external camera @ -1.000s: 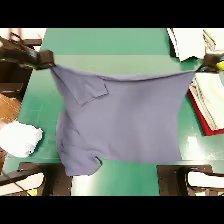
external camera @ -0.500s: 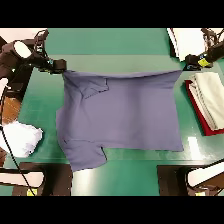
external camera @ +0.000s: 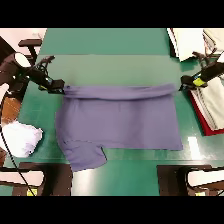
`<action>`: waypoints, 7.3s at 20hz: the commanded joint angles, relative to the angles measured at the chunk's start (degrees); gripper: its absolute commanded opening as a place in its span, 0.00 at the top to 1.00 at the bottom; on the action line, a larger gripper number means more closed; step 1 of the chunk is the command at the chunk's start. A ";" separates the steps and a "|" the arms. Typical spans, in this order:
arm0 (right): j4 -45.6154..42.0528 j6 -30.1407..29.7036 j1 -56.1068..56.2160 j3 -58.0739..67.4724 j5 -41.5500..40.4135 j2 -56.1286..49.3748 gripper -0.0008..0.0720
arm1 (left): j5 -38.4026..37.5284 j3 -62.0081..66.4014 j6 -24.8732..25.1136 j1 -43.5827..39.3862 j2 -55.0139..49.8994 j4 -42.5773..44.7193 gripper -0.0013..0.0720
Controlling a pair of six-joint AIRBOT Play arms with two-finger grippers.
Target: Fold the shirts.
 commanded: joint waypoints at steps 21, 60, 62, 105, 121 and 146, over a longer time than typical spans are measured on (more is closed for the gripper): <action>1.99 0.83 0.46 -6.71 -0.46 21.18 0.46 | -7.61 -51.91 -17.88 0.02 45.16 0.98 0.30; 2.62 0.83 -20.59 -54.95 4.66 27.58 0.30 | -0.28 -47.91 -10.16 0.02 45.16 -16.09 0.95; 3.67 0.81 -18.99 -57.20 2.60 25.66 0.30 | -0.26 -47.91 -10.16 0.02 45.16 -16.09 0.95; 9.38 -2.86 -1.31 6.43 -2.32 -6.75 0.45 | 11.63 -9.40 -2.91 0.04 2.14 -10.58 0.21; 25.99 -11.72 -14.01 -13.35 -0.63 -9.11 0.27 | 21.66 -4.07 -5.97 -18.45 1.64 -20.61 0.95; 26.05 -5.09 16.04 18.51 4.11 7.63 0.96 | 24.39 11.02 -10.82 -35.67 -18.97 -17.16 0.95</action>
